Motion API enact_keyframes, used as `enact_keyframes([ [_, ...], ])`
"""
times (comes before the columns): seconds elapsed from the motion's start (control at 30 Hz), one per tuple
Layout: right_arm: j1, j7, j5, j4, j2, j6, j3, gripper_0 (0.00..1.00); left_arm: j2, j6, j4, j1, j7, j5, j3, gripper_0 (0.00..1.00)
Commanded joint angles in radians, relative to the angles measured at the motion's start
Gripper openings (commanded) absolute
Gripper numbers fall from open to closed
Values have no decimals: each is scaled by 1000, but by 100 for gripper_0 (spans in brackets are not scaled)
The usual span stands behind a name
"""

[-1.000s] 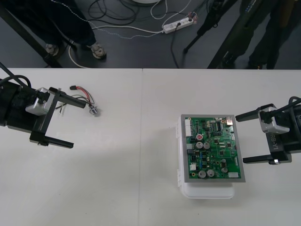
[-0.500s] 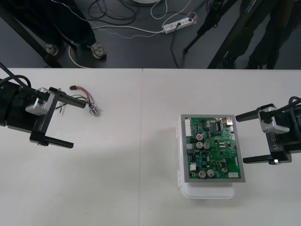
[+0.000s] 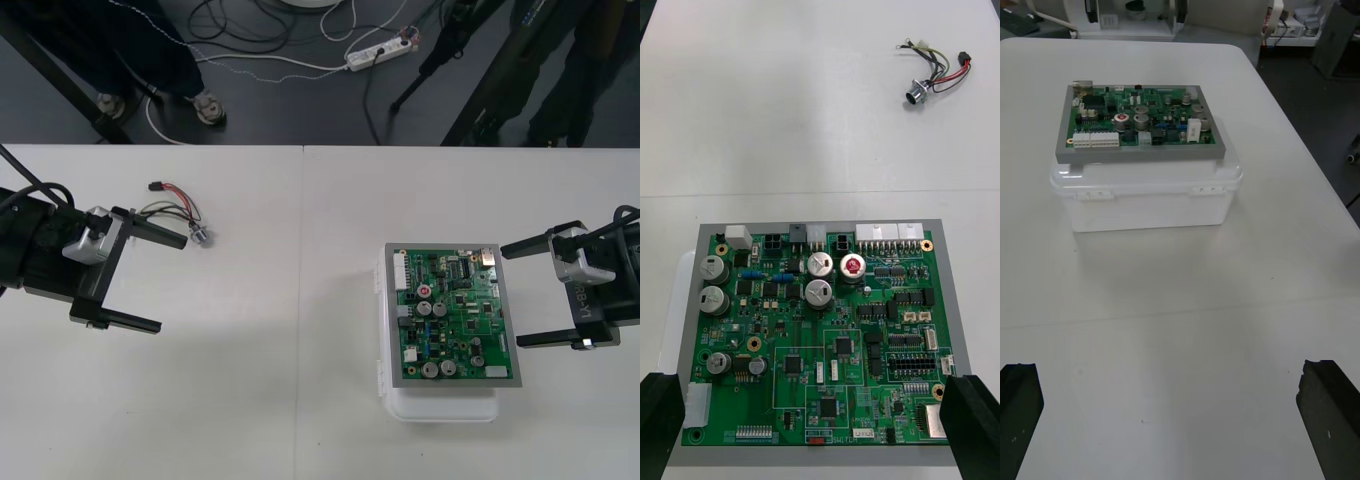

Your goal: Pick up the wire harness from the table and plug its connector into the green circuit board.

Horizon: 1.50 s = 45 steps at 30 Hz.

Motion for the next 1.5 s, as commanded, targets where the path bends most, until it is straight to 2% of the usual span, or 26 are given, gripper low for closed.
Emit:
enact_keyframes([
  [0.03,12,10,1,-7,6,-5,8,100,-15,-43,-3,21,46,-4,5,100],
  [0.27,12,10,1,-7,6,-5,8,100,-14,-43,14,7,29,-47,11,100],
  [0.3,61,10,3,8,41,-5,39,100,-12,-43,14,6,27,-50,11,100],
  [0.37,70,10,5,9,48,-5,42,100,-6,-43,17,-2,18,-76,20,100],
  [0.87,70,25,-31,6,46,3,39,100,65,-43,17,-79,-158,-217,35,100],
  [1.17,24,48,-98,65,46,1,31,100,117,-40,17,-112,-321,-316,35,100],
  [1.5,-22,55,-178,115,49,-3,8,100,126,-38,17,-163,-528,-426,35,100],
])
